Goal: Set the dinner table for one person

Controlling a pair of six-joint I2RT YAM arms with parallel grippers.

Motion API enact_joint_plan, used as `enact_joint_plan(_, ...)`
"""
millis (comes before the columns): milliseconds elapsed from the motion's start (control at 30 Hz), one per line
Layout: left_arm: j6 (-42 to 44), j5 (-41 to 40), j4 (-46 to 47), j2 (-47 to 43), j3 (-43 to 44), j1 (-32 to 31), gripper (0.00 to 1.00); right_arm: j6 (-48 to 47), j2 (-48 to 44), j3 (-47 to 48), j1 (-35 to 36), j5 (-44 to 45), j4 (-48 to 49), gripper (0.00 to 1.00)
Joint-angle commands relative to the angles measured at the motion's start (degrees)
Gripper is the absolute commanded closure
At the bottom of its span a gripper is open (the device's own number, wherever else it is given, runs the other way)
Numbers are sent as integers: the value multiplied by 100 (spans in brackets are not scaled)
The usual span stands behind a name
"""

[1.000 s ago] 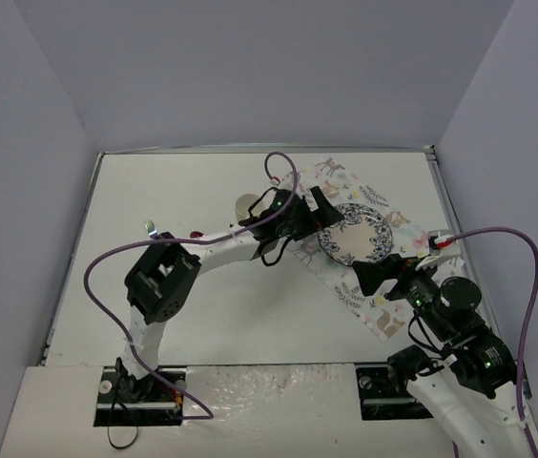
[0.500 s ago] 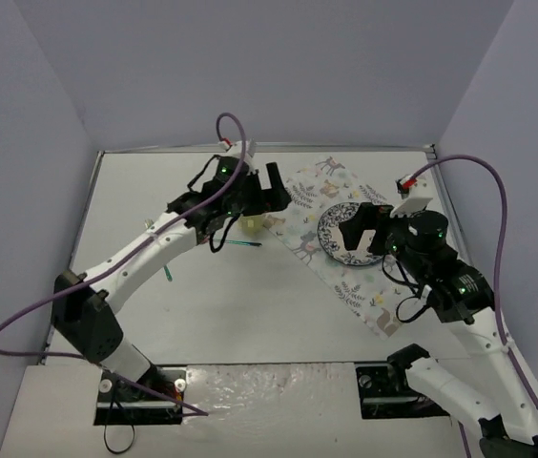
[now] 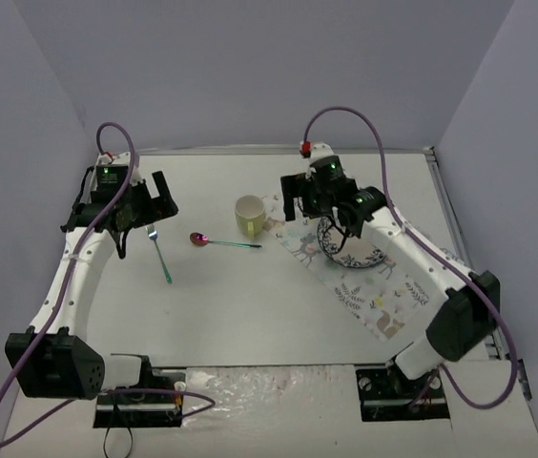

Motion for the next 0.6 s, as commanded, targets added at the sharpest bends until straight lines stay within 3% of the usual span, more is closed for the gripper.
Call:
enact_joint_plan(0, 254, 316, 411, -275, -664, 483, 3, -471, 803, 1091, 577, 384, 310, 1)
enact_joint_plan(333, 211, 421, 500, -238, -827, 952, 3, -943, 2527, 2664, 1284, 649, 312, 14)
enact_joint_plan(567, 190, 484, 513, -107, -823, 964, 3, -1109, 3256, 3189, 1394, 645, 305, 31)
